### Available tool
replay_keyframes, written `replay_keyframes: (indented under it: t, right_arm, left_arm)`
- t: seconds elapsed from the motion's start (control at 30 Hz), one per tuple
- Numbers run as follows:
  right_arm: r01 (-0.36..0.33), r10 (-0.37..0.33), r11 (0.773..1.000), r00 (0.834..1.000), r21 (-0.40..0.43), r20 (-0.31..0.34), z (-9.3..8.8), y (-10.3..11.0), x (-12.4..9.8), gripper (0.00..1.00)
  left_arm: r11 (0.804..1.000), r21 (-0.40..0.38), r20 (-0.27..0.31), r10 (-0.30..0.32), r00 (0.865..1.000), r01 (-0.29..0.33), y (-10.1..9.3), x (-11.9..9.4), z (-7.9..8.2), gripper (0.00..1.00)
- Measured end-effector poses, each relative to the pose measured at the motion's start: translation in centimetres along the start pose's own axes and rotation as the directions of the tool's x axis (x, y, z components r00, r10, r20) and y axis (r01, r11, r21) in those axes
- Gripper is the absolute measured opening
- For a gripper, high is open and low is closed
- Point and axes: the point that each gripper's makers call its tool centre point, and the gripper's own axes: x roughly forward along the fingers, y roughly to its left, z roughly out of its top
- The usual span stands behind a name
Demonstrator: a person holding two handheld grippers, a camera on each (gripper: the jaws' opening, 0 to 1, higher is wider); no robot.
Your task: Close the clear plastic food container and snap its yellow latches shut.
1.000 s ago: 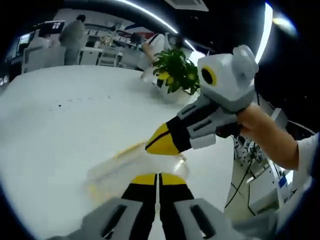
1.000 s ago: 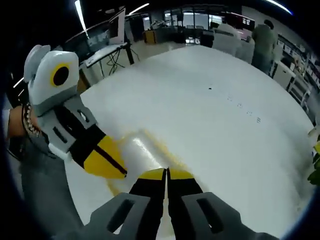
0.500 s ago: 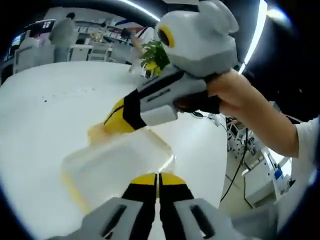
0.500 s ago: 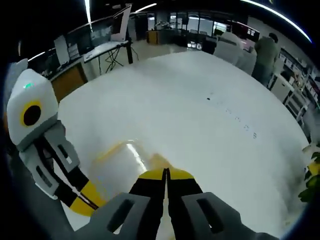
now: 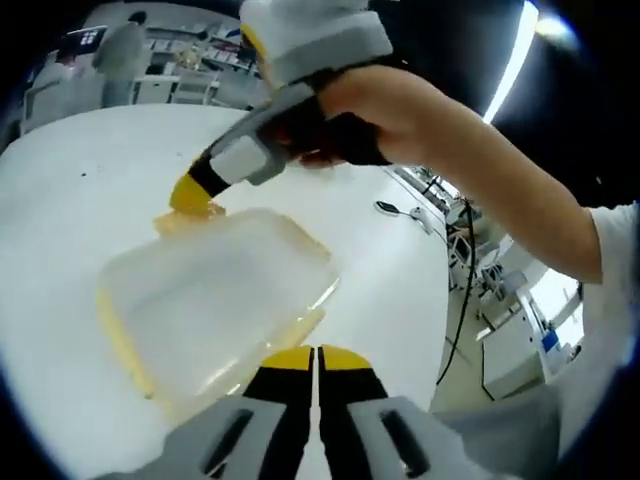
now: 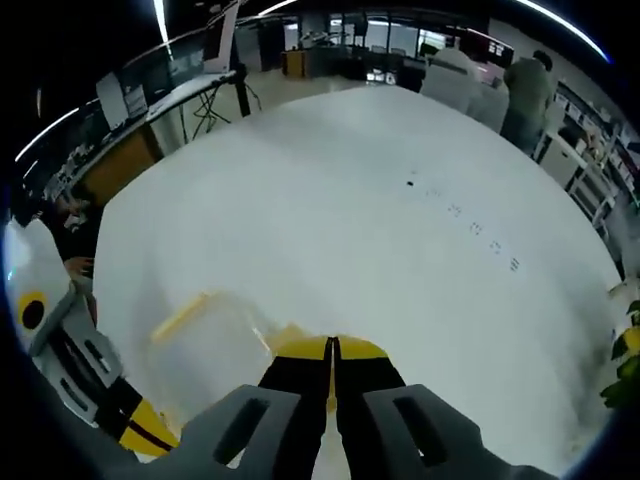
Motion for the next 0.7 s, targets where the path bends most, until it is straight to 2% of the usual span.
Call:
replay_keyframes:
  t: [0.07,0.17,0.27,0.37,0.4,0.5,0.53,0.57,0.6,0.63,0.67,0.7]
  right_arm:
    - [0.010,-0.009,1.000,1.000,0.030,-0.020,-0.3,-0.6,0.4,0.00]
    - [-0.044,0.048,0.997,0.997,0.070,-0.058,-0.7,0.0,0.8,0.00]
    - [-0.066,0.071,0.996,0.994,0.066,-0.078,-0.7,0.1,1.0,0.00]
    - [-0.050,0.057,0.997,0.992,0.061,-0.113,-1.0,-0.4,1.0,0.00]
    - [-0.043,0.046,0.999,0.995,0.032,-0.090,-0.5,-0.5,0.8,0.00]
    - [-0.096,0.096,0.995,0.995,-0.041,0.008,1.6,0.4,-0.9,0.00]
    - [-0.117,0.119,0.991,0.993,-0.070,0.024,2.1,0.7,-1.4,0.00]
    - [-0.149,0.152,0.982,0.988,-0.118,0.016,2.2,1.2,-2.1,0.00]
    - [-0.177,0.177,0.967,0.984,-0.180,-0.018,1.9,1.8,-2.9,0.05]
    - [-0.177,0.174,0.957,0.984,-0.228,-0.034,1.8,1.9,-3.3,0.10]
    - [-0.194,0.175,0.927,0.981,-0.320,-0.088,1.2,2.3,-3.9,0.18]
    - [-0.217,0.179,0.903,0.975,-0.371,-0.135,0.6,2.7,-4.2,0.23]
  left_arm:
    - [1.000,0.009,-0.002,-0.003,1.000,0.003,0.0,0.0,-0.1,0.00]
    - [1.000,-0.006,0.004,-0.007,1.000,0.007,0.0,0.0,0.0,0.00]
    - [1.000,0.016,-0.004,-0.010,1.000,0.010,-0.1,0.1,-0.3,0.00]
    - [1.000,0.023,-0.011,-0.002,1.000,0.002,0.1,0.1,-0.4,0.00]
    - [0.999,0.046,-0.009,0.008,1.000,-0.008,0.1,-0.1,-0.4,0.00]
    - [0.987,0.159,0.034,0.003,0.999,-0.008,-0.2,-0.8,0.6,0.00]
    - [0.978,0.207,0.051,0.011,0.999,-0.022,-0.3,-1.2,1.0,0.00]
    - [0.972,0.235,0.048,-0.010,0.999,-0.002,-0.7,-1.5,1.0,0.03]
    - [0.959,0.283,0.068,-0.027,0.997,0.007,-1.1,-1.9,1.4,0.08]
    - [0.945,0.327,0.083,-0.027,0.996,-0.002,-1.3,-2.1,1.7,0.13]
    - [0.910,0.412,0.107,0.002,0.994,-0.046,-1.0,-2.4,2.3,0.22]
    - [0.877,0.474,0.110,0.026,0.994,-0.076,-0.8,-2.5,2.4,0.27]
